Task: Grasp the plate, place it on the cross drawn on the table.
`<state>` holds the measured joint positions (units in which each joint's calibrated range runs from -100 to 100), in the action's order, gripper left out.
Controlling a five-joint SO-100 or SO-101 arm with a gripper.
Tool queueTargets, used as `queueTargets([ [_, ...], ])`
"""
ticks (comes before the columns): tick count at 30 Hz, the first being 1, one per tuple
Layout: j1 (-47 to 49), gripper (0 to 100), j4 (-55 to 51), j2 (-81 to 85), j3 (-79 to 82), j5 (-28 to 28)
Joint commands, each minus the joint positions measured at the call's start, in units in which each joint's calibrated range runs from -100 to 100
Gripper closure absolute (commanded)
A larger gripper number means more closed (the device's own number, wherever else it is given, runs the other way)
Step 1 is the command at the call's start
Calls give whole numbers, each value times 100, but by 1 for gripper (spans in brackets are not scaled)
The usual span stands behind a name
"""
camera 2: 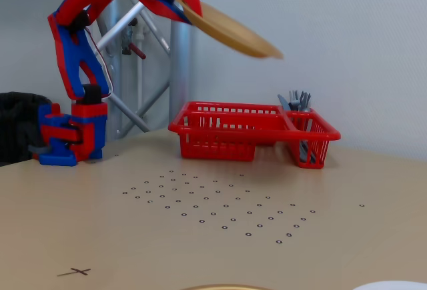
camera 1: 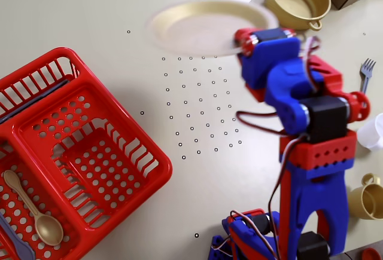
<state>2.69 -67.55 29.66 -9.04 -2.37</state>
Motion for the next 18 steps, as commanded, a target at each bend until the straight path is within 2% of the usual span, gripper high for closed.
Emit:
queueTargets([
  [1,-584,100,280,111,-202,-73],
  [10,-1941,100,449,-920,-918,-44],
  [18,-2781,100,441,-2357,-1952,-176],
])
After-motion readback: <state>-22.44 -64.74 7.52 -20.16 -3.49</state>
